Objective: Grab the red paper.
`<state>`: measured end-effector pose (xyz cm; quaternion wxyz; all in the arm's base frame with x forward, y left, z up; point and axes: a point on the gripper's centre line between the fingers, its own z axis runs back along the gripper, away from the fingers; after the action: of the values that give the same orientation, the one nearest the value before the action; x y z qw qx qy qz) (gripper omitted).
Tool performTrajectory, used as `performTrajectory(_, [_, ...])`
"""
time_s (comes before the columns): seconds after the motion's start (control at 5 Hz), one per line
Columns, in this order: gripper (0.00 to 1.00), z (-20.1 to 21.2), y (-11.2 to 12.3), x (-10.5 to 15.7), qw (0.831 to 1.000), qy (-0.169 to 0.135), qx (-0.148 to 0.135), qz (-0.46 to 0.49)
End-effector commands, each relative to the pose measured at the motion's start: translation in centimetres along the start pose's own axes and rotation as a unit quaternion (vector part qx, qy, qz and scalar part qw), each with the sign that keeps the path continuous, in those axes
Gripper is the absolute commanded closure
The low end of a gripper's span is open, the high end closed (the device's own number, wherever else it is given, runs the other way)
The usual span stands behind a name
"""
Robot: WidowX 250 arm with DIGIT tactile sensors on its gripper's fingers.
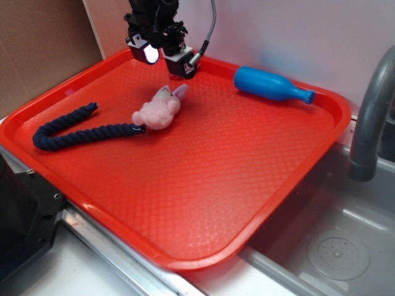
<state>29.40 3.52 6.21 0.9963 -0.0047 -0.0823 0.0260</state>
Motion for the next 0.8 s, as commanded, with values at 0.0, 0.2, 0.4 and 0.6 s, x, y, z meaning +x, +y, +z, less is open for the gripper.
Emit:
performTrajectory(0.0, [0.0,-2.0,2.7,4.2,0.999,-0.039,-0.006,0.027])
performTrajectory(0.2, [0.0,-2.6,3.7,5.0,0.998,-0.051,-0.014,0.028])
performTrajectory(0.4, [0.0,-2.7,4.2,5.7,0.997,-0.067,-0.017,0.026])
performTrajectory(0.6, [0.0,-3.0,4.6,5.7,0.996,-0.08,-0.017,0.027])
